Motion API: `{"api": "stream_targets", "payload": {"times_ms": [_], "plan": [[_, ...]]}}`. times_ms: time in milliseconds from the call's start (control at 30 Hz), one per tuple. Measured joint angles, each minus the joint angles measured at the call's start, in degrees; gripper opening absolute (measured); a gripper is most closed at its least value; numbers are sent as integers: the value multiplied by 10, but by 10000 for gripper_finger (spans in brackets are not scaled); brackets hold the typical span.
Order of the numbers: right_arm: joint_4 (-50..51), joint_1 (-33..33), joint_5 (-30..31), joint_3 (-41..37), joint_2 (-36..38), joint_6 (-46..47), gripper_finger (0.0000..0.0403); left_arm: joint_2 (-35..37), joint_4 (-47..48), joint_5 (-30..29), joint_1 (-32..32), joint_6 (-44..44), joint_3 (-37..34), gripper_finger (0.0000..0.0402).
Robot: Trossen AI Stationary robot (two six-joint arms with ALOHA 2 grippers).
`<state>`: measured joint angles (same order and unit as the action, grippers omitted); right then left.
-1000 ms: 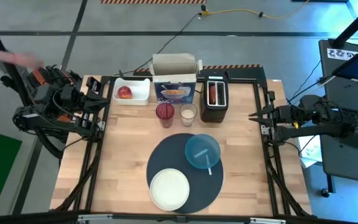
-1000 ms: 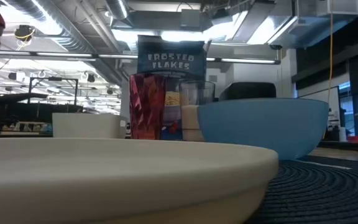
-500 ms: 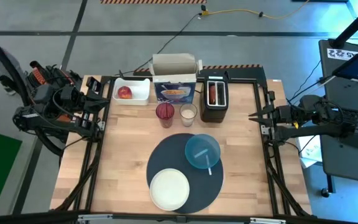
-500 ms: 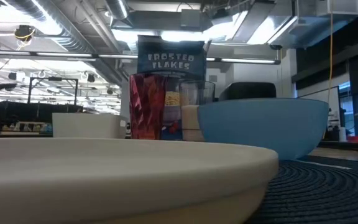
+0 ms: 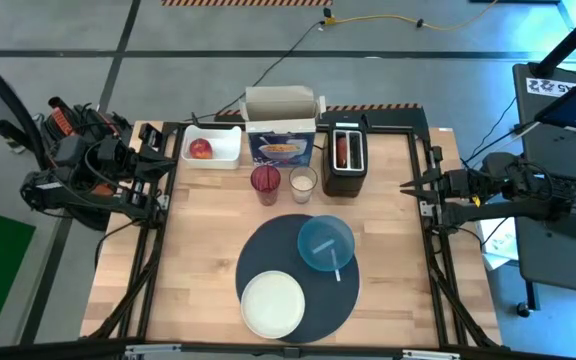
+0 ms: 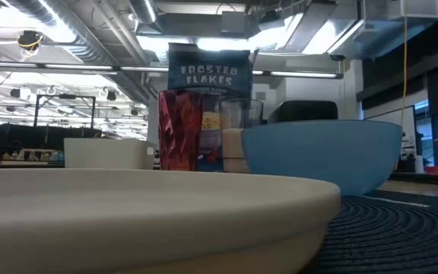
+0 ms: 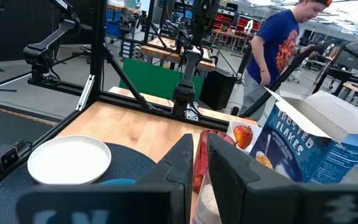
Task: Arrange a breakfast setting
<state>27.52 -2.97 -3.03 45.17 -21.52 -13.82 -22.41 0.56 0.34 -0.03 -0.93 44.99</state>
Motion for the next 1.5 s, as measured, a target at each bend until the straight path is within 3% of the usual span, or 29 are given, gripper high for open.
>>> {"api": "stream_targets", "payload": {"times_ms": [267,400,633,833,933,1100,1300,1500], "plan": [[-31,0,0,0,-1,40,50,0,0,0,0,0,0,0],[-114,0,22,0,-13,93,50,0,-12,-18,0,13,0,0],[-307,0,34,0,-68,156,50,-14,-157,-60,0,-75,0,0],[-533,0,98,1,-145,165,50,-9,-272,-97,0,-118,0,0],[-585,0,142,1,-181,147,50,-8,-313,-103,0,-124,0,0],[-629,0,247,0,-236,106,50,-7,-365,-136,0,-120,0,0],[-673,0,297,15,-292,103,50,-7,-388,-137,0,-109,0,0],[-674,0,323,78,-353,20,50,-8,-388,-132,0,-203,0,0]]}}
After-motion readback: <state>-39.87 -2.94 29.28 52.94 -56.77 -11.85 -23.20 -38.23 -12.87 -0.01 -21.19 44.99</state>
